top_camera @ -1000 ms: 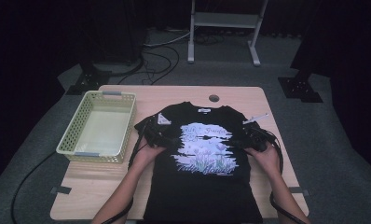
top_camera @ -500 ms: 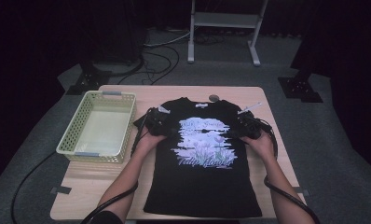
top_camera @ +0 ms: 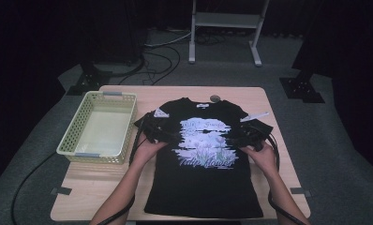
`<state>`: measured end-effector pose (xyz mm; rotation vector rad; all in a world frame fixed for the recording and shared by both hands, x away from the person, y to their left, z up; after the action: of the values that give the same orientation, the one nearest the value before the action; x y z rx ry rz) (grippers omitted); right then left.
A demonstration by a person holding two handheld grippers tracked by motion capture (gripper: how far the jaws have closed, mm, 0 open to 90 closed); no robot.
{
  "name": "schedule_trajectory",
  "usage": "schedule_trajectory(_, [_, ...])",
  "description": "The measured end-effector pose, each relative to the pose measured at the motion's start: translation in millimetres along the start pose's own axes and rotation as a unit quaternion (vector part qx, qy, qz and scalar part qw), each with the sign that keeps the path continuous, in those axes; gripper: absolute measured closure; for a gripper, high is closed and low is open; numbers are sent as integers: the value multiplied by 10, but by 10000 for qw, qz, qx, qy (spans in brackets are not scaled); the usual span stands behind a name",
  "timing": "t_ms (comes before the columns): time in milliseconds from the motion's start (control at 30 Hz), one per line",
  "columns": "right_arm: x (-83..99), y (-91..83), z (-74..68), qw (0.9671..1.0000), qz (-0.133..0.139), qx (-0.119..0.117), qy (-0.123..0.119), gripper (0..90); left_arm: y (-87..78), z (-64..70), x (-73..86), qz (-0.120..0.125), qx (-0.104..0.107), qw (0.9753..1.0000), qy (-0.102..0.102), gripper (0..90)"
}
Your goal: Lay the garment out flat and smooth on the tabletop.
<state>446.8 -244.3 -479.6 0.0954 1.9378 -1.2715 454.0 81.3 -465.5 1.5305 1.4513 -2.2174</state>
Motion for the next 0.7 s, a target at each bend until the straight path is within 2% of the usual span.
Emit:
schedule_trajectory(100, [117, -85, -47, 9999, 90, -76, 35, 113, -84, 61, 60, 77, 54, 10000, -8, 107])
schedule_trajectory(300, [349, -264, -100, 9998, 187, -82, 19, 113, -255, 183, 176, 176, 123, 9997, 131, 108])
schedule_trajectory(433, [465, -398, -133, 9992, 365, -115, 62, 113, -370, 228, 295, 254, 143, 9995, 93, 107])
schedule_trajectory(600, [612, -530, -201, 9988, 468, -126, 89, 113, -519, 256, 462, 318, 163, 9994, -11, 107])
schedule_trajectory(700, [708, -601, -251, 9987, 486, -129, 58, 113, -606, 289, 548, 358, 148, 9992, 2, 108])
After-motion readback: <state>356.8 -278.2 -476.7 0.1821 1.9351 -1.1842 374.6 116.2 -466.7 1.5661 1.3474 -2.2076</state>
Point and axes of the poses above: each handheld gripper's, and its own axes: y roughly forward along the jaws, x roughly out of its underside, z roughly to its right, the point moved 4 cm from there along y, roughly forward along the jaws, and after that the axes turned 2 degrees about y, right-handed, at the moved point
